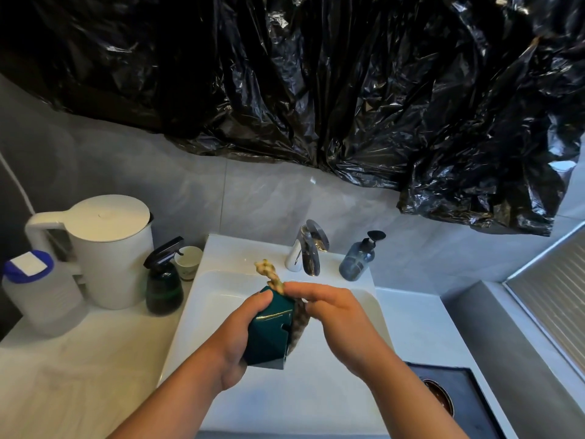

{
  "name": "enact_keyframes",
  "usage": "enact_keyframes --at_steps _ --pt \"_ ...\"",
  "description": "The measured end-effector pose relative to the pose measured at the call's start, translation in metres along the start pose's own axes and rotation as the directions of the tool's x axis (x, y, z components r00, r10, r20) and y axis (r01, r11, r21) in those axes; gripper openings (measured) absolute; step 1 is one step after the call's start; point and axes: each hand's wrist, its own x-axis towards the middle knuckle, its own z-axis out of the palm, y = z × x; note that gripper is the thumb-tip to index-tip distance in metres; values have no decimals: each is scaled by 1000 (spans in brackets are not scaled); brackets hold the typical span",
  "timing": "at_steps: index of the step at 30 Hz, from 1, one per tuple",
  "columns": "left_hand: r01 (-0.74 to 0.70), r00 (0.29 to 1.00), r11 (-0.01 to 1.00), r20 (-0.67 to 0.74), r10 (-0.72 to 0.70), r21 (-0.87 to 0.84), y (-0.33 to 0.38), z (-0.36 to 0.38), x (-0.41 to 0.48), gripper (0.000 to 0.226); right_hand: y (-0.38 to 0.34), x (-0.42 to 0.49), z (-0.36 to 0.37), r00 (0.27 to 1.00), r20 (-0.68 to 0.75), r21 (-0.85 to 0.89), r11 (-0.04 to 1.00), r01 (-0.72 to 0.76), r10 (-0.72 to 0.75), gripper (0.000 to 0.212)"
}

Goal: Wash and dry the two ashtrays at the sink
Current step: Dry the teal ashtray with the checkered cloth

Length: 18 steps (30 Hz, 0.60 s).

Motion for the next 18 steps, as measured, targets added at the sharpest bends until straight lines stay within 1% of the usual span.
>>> enact_keyframes --at_steps 2,4,5,7,10,11,12,13,14,15,17,18 --pt "3 1000 1000 3 -3 0 2 0 0 61 0 -5 1 993 41 -183 976 115 -110 70" --pt "8 1000 1000 9 -8 -5 3 -1 1 61 0 -9 2 963 114 -372 888 269 -243 68" --pt "8 1000 1000 13 -8 -6 4 0 1 61 0 -9 2 949 143 -425 848 316 -282 65" --pt "6 1000 1000 18 -6 1 3 0 1 63 0 -10 1 944 147 -463 823 331 -296 61" --pt "-22 1000 1000 8 22 11 2 2 0 61 -3 -13 3 974 33 -439 872 217 -226 52" --pt "-42 999 999 -1 42 8 3 2 0 56 -4 -15 4 983 -20 -387 908 162 -184 47" --pt "-73 997 997 -12 73 5 3 2 0 49 -6 -16 4 988 -72 -275 955 110 -134 41" --pt "-110 994 994 -21 110 8 4 2 1 45 -7 -16 4 991 -112 -101 993 57 -68 36" --pt "-147 989 989 -28 147 20 5 1 1 44 -10 -16 3 992 -129 92 996 8 3 32" --pt "-179 983 983 -30 180 34 6 1 1 48 -14 -15 2 989 -136 247 969 -19 54 30" --pt "-213 976 976 -22 214 38 7 1 1 57 -21 -13 1 986 -142 440 898 -20 91 30" --pt "-214 976 976 -20 215 38 7 2 1 59 -25 -12 1 987 -123 533 846 -21 102 31"
